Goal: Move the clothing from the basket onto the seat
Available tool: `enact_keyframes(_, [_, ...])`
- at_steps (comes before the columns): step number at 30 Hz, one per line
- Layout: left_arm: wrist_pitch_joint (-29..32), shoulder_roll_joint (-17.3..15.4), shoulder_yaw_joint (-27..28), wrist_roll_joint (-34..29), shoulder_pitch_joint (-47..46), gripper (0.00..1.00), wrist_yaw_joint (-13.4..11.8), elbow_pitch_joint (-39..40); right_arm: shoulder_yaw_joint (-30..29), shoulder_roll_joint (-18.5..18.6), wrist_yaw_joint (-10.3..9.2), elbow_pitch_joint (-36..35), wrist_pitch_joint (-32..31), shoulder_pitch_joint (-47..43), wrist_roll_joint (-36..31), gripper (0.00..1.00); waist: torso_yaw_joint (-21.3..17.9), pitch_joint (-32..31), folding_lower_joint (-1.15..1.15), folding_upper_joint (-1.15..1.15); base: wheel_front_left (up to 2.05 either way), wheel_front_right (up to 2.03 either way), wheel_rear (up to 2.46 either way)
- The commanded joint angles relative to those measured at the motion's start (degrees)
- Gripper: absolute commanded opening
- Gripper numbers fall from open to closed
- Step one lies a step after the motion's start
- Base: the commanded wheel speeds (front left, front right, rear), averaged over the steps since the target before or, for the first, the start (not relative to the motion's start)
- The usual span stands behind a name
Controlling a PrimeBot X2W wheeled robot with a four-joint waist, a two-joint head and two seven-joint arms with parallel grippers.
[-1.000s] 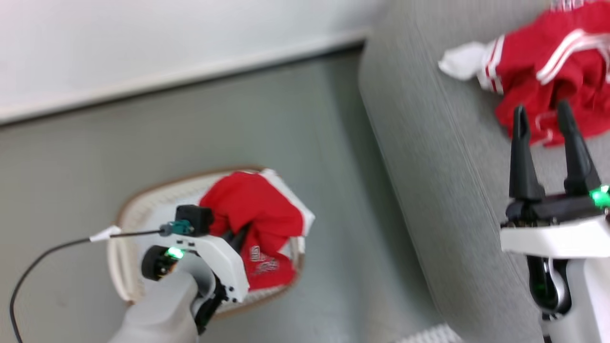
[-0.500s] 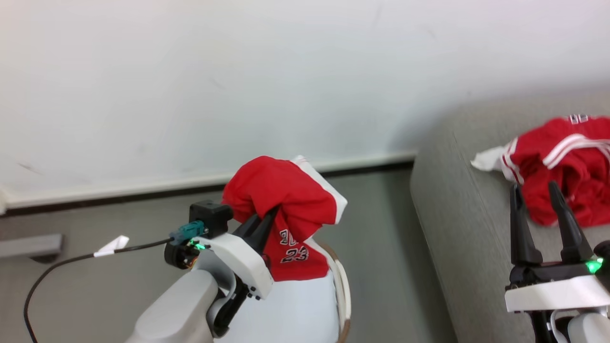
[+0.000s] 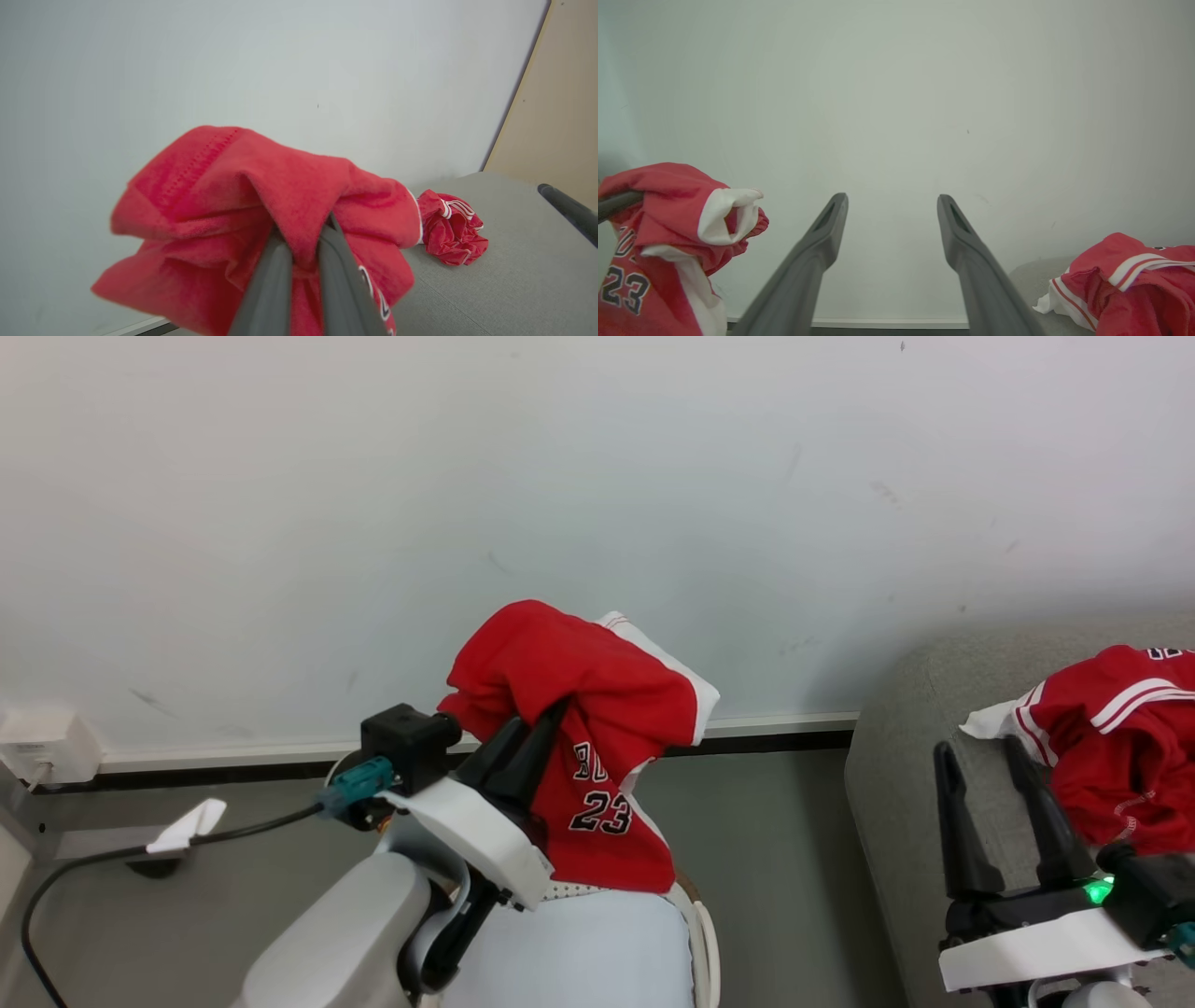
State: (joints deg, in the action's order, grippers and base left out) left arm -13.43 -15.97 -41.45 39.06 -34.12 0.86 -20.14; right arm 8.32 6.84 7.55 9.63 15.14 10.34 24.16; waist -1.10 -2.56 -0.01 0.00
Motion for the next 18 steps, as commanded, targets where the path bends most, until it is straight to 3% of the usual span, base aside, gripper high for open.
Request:
enact_keyframes(1, [0.2, -0.6, 0.1, 0.2, 0.9, 0.00, -0.3, 0.7, 0.5, -0.1, -0.13, 0.3, 0.0, -0.4, 0.1, 1.00, 0.0, 0.0, 0.01, 0.00, 0.00, 0.00, 0.00])
enact_keyframes(7, [1.1, -0.8, -0.1, 0.9, 1.7, 0.00, -1.0, 3.4, 5.3, 0.6, -0.13, 0.9, 0.0, 0.7, 1.1, 1.00, 0.0, 0.1, 0.01, 0.00, 0.00, 0.00, 0.00])
enact_keyframes(18, [2.1, 0.2, -1.6, 0.3, 0.5, 0.00, -0.9, 4.7, 25.2, 0.7, -0.13, 4.9, 0.0, 5.8, 6.2, 1.00, 1.5, 0.4, 0.01, 0.00, 0.00, 0.00, 0.00])
